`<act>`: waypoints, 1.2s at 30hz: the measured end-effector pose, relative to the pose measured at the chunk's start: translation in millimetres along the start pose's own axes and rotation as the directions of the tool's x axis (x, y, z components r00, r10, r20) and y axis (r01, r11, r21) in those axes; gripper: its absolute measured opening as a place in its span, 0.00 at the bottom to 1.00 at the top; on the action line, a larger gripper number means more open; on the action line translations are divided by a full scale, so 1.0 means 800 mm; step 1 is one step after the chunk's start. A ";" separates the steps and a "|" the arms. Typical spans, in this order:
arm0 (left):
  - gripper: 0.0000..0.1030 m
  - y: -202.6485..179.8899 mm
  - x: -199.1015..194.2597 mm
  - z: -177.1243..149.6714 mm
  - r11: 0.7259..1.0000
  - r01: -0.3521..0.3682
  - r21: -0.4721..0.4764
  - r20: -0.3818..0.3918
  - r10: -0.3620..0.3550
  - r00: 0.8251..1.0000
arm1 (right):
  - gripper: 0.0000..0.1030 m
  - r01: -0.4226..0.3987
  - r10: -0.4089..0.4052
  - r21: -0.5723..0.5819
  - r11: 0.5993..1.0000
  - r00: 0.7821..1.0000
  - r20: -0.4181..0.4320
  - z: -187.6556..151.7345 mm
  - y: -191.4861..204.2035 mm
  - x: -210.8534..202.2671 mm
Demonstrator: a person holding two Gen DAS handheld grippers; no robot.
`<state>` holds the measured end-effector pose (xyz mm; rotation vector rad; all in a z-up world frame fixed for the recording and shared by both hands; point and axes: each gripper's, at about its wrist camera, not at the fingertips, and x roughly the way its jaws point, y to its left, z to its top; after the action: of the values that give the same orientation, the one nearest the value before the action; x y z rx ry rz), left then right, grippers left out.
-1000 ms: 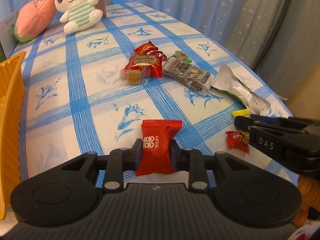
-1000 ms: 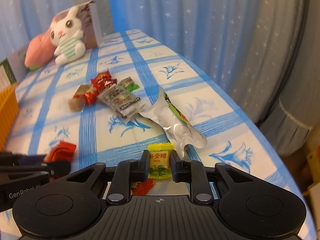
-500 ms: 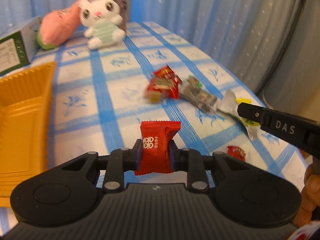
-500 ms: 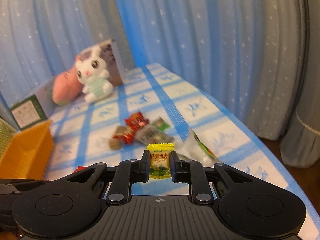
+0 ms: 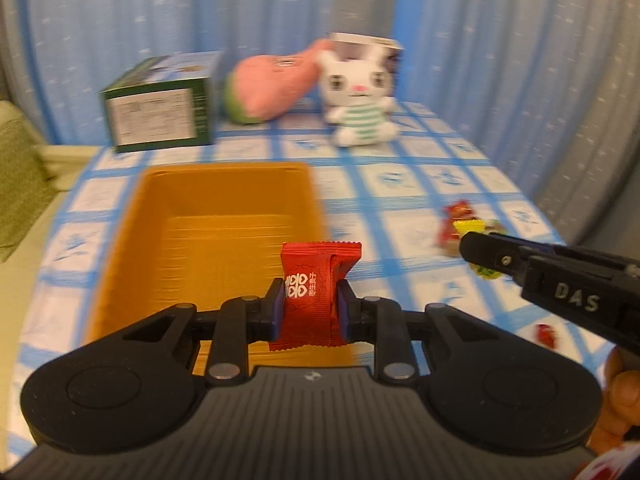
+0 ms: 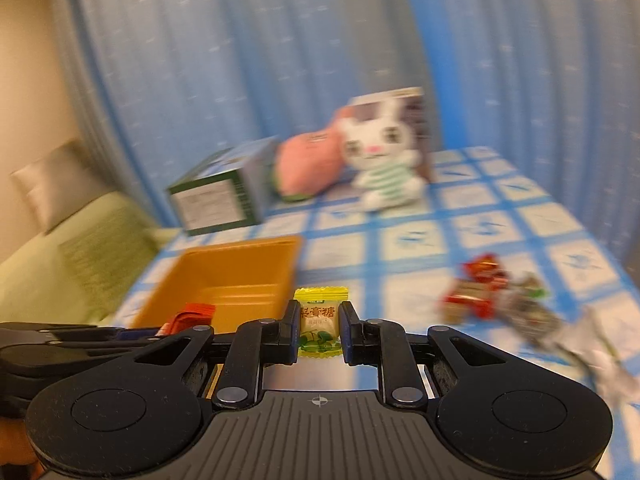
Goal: Organize snacks
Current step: 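Carry both candies to the orange tray and open both grippers to drop them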
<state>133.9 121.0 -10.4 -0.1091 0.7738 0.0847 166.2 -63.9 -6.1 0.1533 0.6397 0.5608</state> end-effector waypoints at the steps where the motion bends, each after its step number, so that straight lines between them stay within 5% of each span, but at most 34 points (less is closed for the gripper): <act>1: 0.23 0.013 -0.001 0.000 1.000 -0.014 -0.011 -0.003 0.014 1.000 | 0.19 -0.017 0.017 -0.010 1.000 1.000 -0.010 0.001 0.012 0.008; 10: 0.23 0.099 0.017 -0.008 0.994 -0.085 -0.062 -0.032 0.083 0.996 | 0.19 -0.089 0.084 -0.037 0.995 0.988 -0.126 -0.010 0.073 0.080; 15: 0.34 0.119 0.027 -0.018 0.990 -0.093 -0.104 -0.045 0.089 0.995 | 0.20 -0.095 0.090 -0.019 0.995 0.981 -0.174 -0.022 0.077 0.104; 27: 0.34 0.136 -0.008 -0.027 0.980 -0.092 -0.179 0.005 0.094 0.996 | 0.20 -0.139 0.139 0.014 0.990 0.973 -0.182 -0.018 0.084 0.107; 29: 0.35 0.138 -0.013 -0.026 0.978 -0.098 -0.184 0.009 0.101 0.995 | 0.28 -0.155 0.159 0.034 0.987 0.970 -0.184 -0.016 0.083 0.109; 31: 0.40 0.138 -0.019 -0.027 0.977 -0.101 -0.189 0.014 0.106 0.994 | 0.57 -0.151 0.157 0.046 0.987 0.972 -0.173 -0.014 0.081 0.104; 36: 0.44 0.133 -0.035 -0.036 0.972 -0.092 -0.216 0.020 0.099 0.995 | 0.57 -0.124 0.131 0.060 0.991 0.980 -0.150 -0.011 0.070 0.077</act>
<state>81.8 221.5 -18.3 -0.2754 0.7371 0.2610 176.2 16.1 -28.2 0.2010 0.7981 0.6849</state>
